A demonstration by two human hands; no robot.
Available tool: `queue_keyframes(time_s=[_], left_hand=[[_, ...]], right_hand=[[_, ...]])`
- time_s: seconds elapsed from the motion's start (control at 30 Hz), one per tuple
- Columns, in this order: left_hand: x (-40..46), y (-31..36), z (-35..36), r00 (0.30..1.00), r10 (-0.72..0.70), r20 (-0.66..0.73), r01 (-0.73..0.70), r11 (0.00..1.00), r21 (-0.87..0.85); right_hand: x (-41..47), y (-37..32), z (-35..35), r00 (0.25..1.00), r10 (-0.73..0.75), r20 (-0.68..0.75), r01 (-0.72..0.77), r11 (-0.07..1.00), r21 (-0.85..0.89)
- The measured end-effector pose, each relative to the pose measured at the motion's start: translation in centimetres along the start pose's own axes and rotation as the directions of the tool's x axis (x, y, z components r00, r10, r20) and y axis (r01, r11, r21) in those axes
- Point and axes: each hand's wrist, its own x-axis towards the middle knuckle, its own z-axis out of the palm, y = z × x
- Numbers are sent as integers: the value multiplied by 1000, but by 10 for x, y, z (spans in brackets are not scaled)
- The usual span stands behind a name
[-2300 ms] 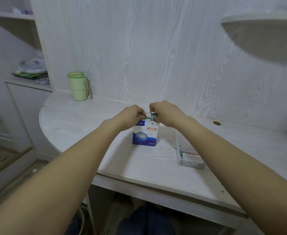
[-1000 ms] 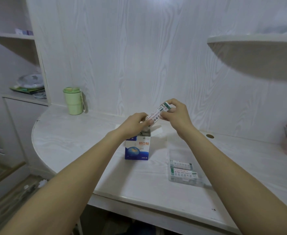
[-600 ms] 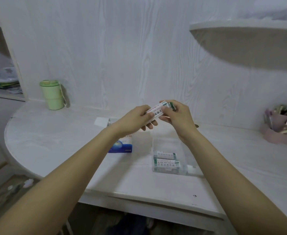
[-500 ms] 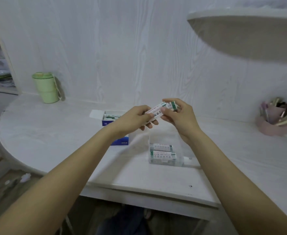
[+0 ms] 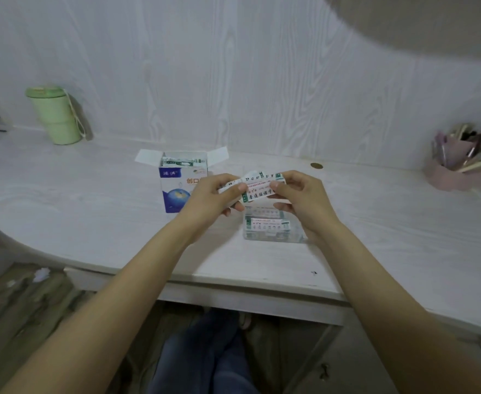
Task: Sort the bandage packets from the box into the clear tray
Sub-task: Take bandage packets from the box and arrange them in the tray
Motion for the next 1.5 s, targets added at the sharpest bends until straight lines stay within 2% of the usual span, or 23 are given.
queue_keyframes(time_s=[0.13,0.37,0.57,0.7,0.77,1.07,1.1,1.13,1.17,1.23,1.27,1.33,1.4,1.5], left_hand=[[-2,2,-3,1000,7,-30,-7,1000,-13],[-3,5,-10,982,-10,-189,-4,997,-73],[-1,10,-13,967,27,-253,-32,999,-16],[1,12,-12,969,25,-246,-31,999,-21],[2,14,-11,969,20,-248,-28,999,-29],[2,19,-9,978,8,-210,-10,1000,-9],[1,20,-10,977,16,-210,-18,1000,-6],[0,21,-10,977,26,-209,-29,999,-13],[-1,21,-10,978,30,-207,-37,999,-29],[-3,22,-11,979,23,-203,-37,997,-65],[-3,23,-11,981,17,-196,-33,996,-78],[-4,23,-8,988,2,-157,-17,995,-95],[-5,23,-3,995,-14,-98,4,995,-100],[-7,24,2,998,-56,-28,50,982,-184]], right_hand=[[1,-1,-1,997,-46,-54,43,998,-55],[10,-4,-9,987,-8,-161,2,999,-40],[29,2,-12,984,-10,-180,-50,945,-324],[33,8,-7,999,26,-45,-49,764,-643],[33,8,-2,998,61,-23,-58,664,-745],[31,-1,9,998,59,-35,-51,307,-950],[31,-1,9,999,42,-29,-40,296,-954],[32,-1,9,1000,9,-18,-20,340,-940],[31,-2,9,999,-37,-10,8,448,-894],[27,-8,9,992,-124,-26,82,786,-613],[22,-14,9,992,-124,-27,101,897,-429],[12,-22,10,994,-84,71,98,968,-229],[5,-23,12,984,-81,160,109,978,-179],[4,-20,11,988,-74,139,88,991,-99]])
